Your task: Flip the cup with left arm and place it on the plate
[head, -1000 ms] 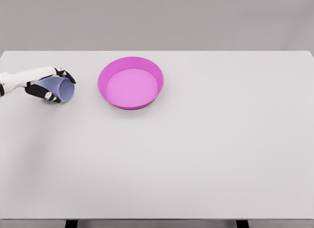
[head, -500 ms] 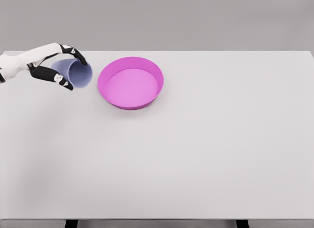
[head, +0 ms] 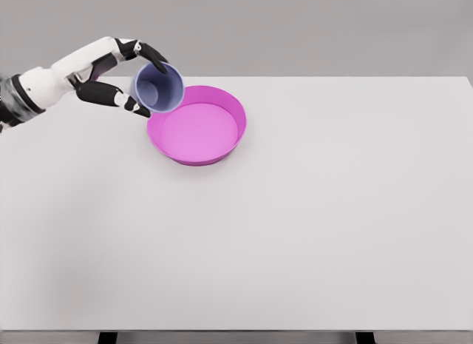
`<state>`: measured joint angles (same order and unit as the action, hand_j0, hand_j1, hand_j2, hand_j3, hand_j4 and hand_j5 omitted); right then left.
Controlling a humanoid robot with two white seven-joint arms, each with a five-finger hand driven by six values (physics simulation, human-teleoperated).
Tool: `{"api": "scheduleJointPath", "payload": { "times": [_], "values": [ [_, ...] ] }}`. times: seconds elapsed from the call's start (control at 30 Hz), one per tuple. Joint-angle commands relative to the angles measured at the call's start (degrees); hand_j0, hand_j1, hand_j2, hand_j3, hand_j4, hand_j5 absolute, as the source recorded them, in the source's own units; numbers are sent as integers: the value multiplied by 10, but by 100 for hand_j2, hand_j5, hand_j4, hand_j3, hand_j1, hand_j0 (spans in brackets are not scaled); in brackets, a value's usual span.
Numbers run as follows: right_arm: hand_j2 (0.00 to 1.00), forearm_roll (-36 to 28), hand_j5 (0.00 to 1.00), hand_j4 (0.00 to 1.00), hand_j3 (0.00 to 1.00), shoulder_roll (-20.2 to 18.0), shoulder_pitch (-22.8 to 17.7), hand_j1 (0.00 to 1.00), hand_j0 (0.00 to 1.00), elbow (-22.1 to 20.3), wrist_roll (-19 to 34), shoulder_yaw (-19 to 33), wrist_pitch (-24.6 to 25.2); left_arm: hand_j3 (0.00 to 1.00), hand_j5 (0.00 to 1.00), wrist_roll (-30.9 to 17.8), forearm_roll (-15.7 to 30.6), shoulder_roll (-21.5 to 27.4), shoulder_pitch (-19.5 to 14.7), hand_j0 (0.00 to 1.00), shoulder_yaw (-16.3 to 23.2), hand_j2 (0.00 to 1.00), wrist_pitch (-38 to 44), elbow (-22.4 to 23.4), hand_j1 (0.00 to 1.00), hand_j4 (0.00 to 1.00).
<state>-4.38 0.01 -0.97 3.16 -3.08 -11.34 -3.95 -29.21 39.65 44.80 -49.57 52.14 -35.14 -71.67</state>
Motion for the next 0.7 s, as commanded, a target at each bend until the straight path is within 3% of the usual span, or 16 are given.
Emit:
{"api": "scheduleJointPath", "payload": {
  "times": [0.0,0.5,0.67],
  "values": [
    [100,0,100,100,100,0,0,100,100,0,0,0,0,56,56,6,39,-16,0,56,12,56,1,-8,56,56],
    [100,0,100,100,100,0,0,100,100,0,0,0,0,56,56,20,145,-111,41,56,9,56,1,11,56,56],
    [100,0,100,100,100,0,0,100,100,0,0,0,0,56,56,43,149,-124,62,56,9,56,1,34,56,56]
  ]
}}
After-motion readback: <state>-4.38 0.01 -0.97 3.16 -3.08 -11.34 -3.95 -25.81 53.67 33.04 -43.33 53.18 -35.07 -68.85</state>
